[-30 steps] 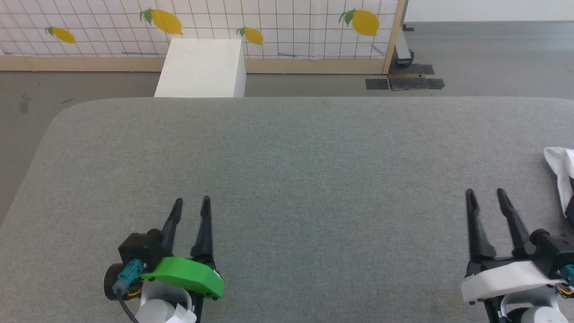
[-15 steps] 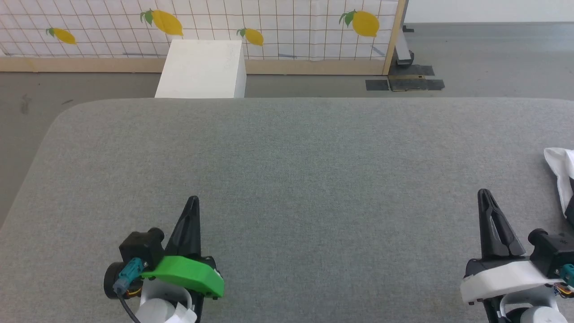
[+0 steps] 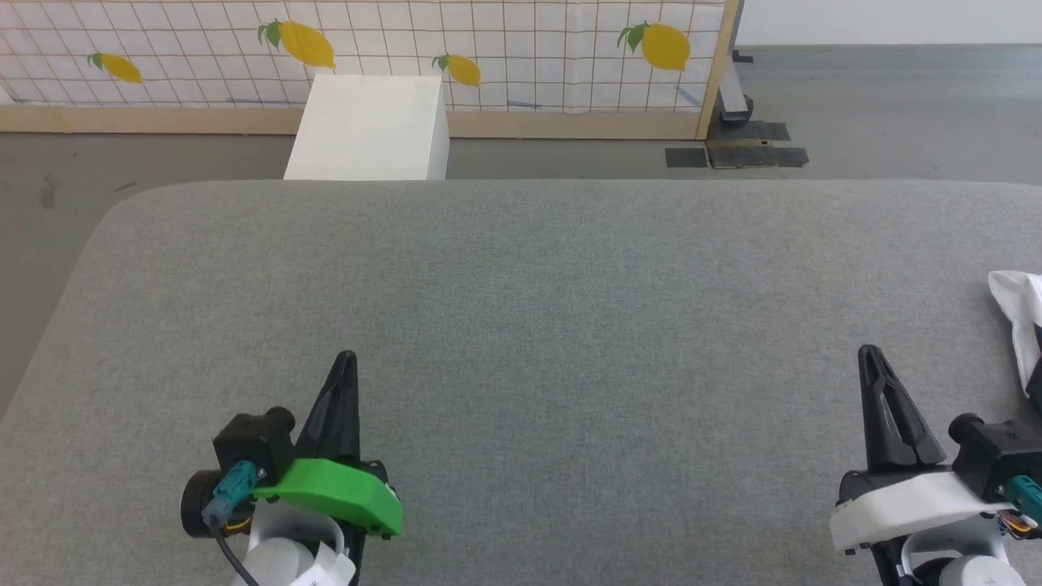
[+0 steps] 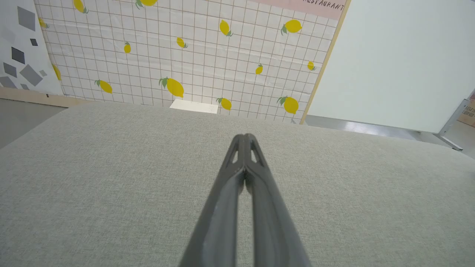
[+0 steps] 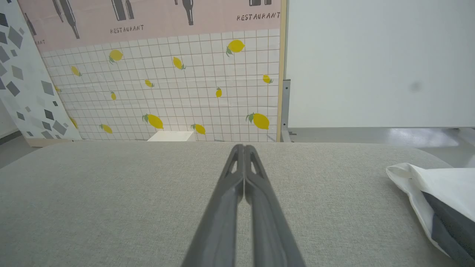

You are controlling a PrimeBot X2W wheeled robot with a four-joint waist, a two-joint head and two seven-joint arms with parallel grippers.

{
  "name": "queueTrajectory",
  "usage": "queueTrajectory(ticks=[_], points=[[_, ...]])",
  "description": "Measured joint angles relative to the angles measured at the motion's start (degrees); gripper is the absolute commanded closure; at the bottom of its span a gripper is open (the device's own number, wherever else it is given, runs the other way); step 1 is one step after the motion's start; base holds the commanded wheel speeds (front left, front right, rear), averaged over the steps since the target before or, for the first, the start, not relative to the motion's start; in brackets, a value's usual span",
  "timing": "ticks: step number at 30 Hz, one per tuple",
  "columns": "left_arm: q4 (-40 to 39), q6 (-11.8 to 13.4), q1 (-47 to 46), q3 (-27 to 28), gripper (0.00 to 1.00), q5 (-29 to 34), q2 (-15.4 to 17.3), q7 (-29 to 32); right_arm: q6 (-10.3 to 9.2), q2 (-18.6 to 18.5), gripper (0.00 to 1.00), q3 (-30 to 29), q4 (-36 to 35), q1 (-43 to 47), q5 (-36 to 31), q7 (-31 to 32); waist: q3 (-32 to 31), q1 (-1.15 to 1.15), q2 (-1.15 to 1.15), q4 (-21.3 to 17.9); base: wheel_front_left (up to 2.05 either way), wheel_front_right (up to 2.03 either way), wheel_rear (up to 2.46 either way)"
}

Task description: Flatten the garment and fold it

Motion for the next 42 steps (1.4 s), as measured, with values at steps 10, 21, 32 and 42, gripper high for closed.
queueTrajectory(ticks=[10,21,32,42], points=[[-0.88,0.3,0.68,0.54,1.0,1.88,0.0,1.26,0.0,0.0,1.0,0.56,-0.01,-0.01,-0.56,0.77,-0.19,0.0,0.0,0.11,0.0,0.0,0.0],[-2.13,0.6,0.9,0.92,1.0,2.96,0.0,2.36,0.0,0.0,1.0,1.01,-0.05,-0.02,-1.15,1.77,-0.4,0.0,0.0,0.24,0.0,0.0,0.0],[-3.12,0.83,1.48,1.44,1.0,4.71,0.0,3.85,0.0,0.0,1.0,1.47,-0.08,-0.03,-1.96,2.55,-0.61,0.0,0.0,0.36,0.0,0.0,0.0],[-4.33,1.27,2.08,2.07,1.0,6.0,0.0,5.1,0.0,0.0,1.0,1.97,-0.13,-0.05,-2.58,3.35,-0.82,0.0,0.0,0.48,0.0,0.0,0.0]])
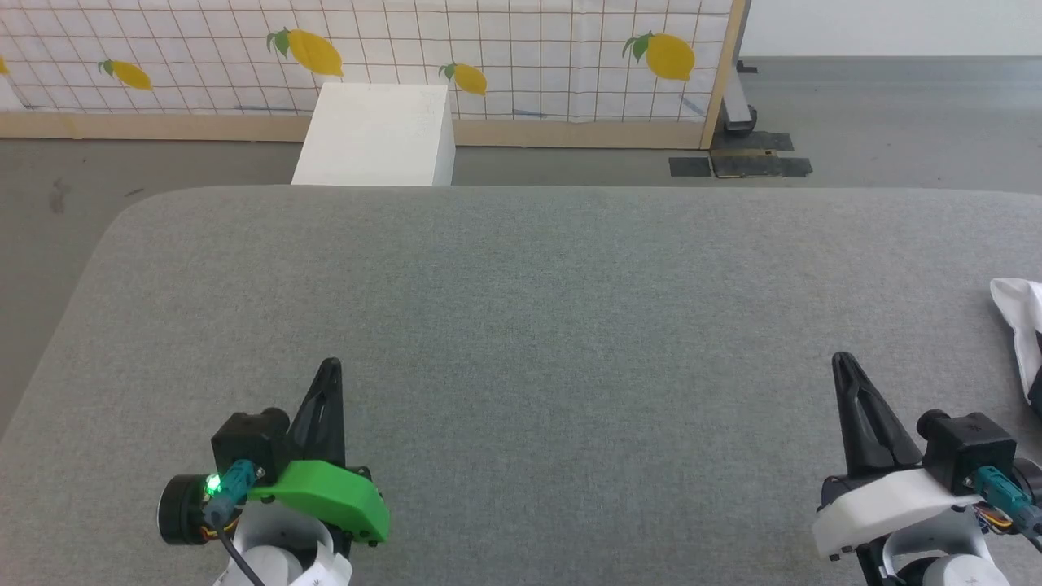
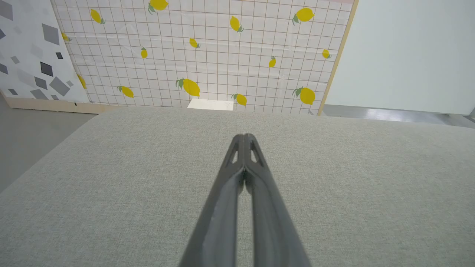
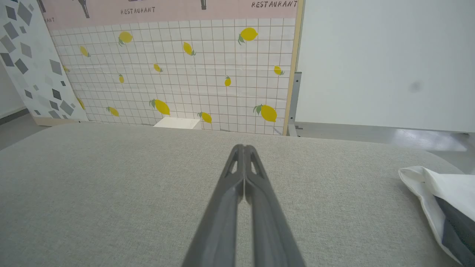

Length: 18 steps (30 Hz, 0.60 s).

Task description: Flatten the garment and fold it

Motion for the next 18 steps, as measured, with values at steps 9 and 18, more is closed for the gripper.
queueTrajectory(ticks=[9,18], points=[[-0.92,0.23,0.16,0.46,1.0,0.74,0.0,0.8,0.0,0.01,1.0,0.49,-0.05,-0.02,-0.51,0.76,-0.18,0.0,0.0,0.1,0.0,0.0,0.0],[-1.79,0.47,0.69,0.77,1.0,2.42,0.0,1.98,0.0,0.01,1.0,0.87,-0.1,-0.04,-0.93,1.65,-0.35,0.0,0.0,0.2,0.0,0.0,0.0]])
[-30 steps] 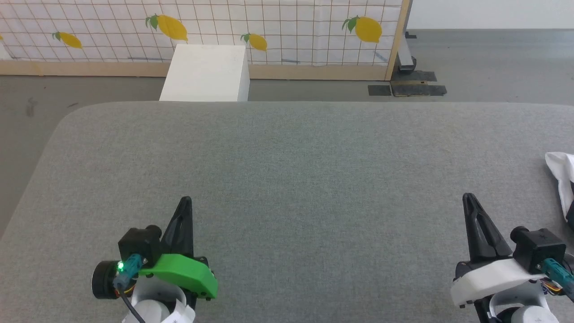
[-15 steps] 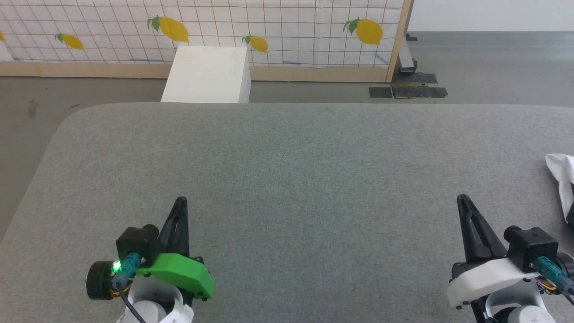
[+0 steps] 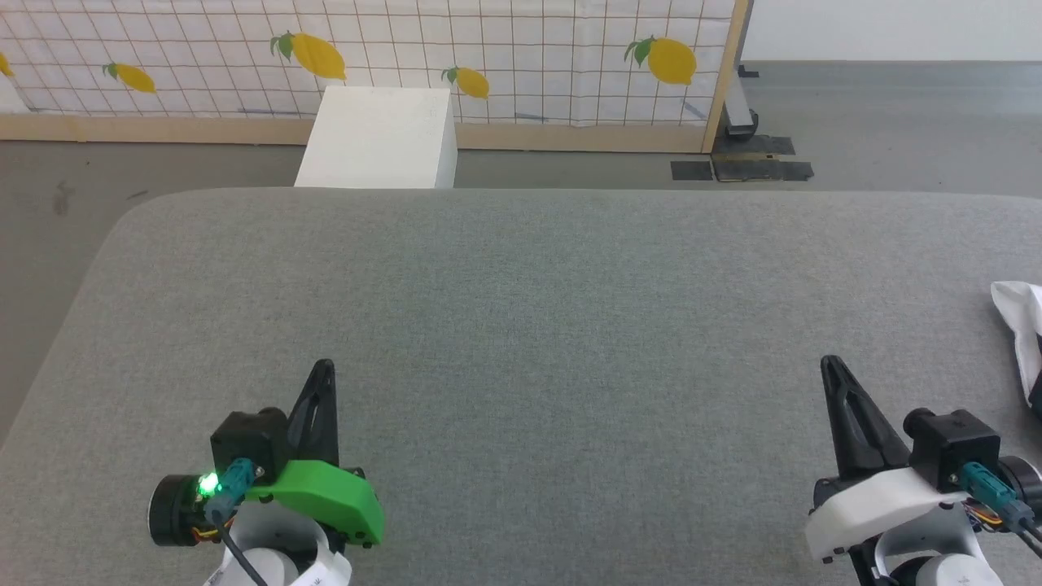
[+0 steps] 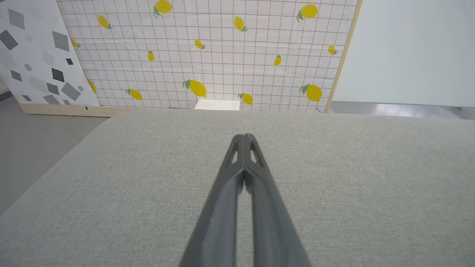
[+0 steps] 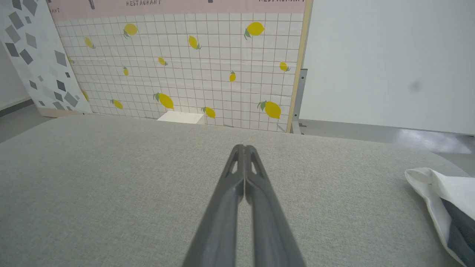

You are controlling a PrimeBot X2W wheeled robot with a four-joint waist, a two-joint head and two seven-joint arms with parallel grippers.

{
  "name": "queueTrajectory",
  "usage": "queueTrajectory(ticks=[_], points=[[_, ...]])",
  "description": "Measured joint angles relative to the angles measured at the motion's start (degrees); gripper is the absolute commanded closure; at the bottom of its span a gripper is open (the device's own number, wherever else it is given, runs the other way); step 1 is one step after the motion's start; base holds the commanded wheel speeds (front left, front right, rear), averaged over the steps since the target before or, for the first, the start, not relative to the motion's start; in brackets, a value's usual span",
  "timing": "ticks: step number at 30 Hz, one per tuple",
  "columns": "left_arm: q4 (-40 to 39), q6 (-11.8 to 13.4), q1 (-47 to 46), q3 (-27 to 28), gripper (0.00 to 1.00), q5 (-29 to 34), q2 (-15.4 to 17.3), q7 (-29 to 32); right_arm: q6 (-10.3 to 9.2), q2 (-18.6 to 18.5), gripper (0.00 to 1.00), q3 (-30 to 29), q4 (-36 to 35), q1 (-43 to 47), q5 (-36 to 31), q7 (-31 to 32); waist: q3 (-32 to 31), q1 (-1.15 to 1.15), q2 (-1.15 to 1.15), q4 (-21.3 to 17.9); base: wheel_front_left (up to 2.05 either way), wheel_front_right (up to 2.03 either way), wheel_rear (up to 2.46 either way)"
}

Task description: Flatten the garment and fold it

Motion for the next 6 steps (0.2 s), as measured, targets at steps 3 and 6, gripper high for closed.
queueTrajectory(ticks=[3,6], points=[[-0.27,0.01,0.16,0.11,1.0,0.27,0.0,0.33,0.0,0.0,1.0,0.12,0.0,-0.01,-0.09,0.09,-0.06,0.0,0.0,0.04,0.0,0.0,0.0],[-0.56,0.02,0.2,0.25,1.0,0.69,0.0,0.76,0.0,0.0,1.0,0.25,-0.01,-0.02,-0.22,0.35,-0.11,0.0,0.0,0.07,0.0,0.0,0.0]])
